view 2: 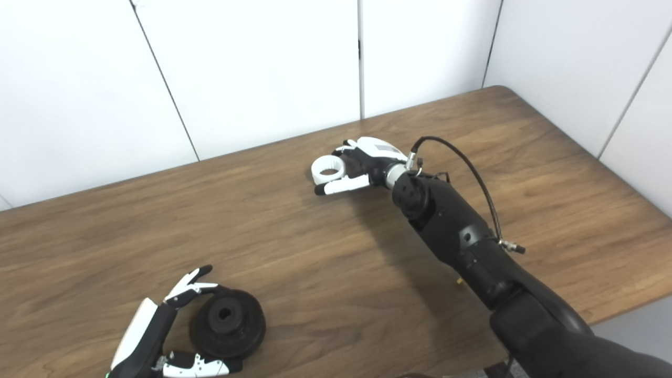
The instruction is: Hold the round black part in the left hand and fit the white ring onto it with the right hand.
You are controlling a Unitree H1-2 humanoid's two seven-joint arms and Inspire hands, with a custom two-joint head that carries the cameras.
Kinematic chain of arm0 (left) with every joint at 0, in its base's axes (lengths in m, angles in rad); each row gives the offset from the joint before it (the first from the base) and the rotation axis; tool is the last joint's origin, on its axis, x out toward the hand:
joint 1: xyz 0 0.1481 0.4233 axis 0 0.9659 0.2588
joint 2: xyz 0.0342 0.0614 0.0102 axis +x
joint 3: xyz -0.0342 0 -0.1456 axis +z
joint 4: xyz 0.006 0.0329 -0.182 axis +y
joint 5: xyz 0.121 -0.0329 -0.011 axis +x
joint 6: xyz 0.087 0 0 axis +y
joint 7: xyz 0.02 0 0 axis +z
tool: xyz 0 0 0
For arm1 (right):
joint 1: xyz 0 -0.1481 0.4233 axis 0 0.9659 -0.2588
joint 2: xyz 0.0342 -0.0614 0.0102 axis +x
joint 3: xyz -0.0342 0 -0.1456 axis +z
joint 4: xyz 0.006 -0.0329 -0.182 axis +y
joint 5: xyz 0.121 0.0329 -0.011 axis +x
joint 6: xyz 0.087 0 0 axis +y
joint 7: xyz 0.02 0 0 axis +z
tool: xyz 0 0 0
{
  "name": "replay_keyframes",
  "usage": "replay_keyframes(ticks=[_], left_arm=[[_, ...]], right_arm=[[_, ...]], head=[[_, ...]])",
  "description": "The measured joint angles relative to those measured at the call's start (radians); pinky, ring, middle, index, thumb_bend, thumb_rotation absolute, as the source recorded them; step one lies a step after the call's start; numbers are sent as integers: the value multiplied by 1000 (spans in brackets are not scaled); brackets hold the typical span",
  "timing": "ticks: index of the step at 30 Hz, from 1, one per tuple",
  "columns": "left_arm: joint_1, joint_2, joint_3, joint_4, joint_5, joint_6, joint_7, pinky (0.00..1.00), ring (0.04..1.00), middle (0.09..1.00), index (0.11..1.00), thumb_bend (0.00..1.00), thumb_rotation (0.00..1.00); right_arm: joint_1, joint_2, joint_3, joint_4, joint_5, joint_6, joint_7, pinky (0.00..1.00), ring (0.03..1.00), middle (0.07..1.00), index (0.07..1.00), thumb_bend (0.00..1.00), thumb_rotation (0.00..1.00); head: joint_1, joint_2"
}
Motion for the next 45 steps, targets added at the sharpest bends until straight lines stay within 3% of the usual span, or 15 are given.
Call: replay_keyframes(ticks=[7, 12, 16, 22, 30, 45], left_arm=[[0, 0, 0, -1, -1, 3, -4, 879, 975, 944, 589, 880, 141], [0, 0, 0, -1, -2, 3, -5, 880, 980, 946, 590, 878, 147], [1, 0, 0, -2, -4, 3, -7, 878, 982, 946, 589, 878, 143], [5, 0, -1, -16, -3, 7, -8, 876, 979, 945, 590, 874, 156], [7, -1, -1, -21, -2, 14, -8, 881, 983, 947, 590, 873, 168], [9, -1, -1, -22, 7, 15, -4, 874, 982, 946, 590, 874, 158]], right_arm=[[0, 0, 6, 2, -3, 2, 12, 999, 1000, 1000, 903, 1000, 689], [0, 0, 9, 10, -7, 1, 1, 988, 1000, 1000, 876, 1000, 567], [0, 5, 8, 23, -11, 0, -40, 953, 981, 971, 830, 958, 505], [28, 46, -3, 40, -31, -10, -179, 963, 958, 939, 772, 875, 430], [46, 86, -22, 78, -28, -33, -323, 991, 952, 920, 729, 824, 414], [65, 140, -48, 105, -21, -31, -443, 967, 920, 895, 711, 830, 420]], head=[[0, 2], [6, 5], [9, 6], [11, 11], [18, 11], [31, 21]])
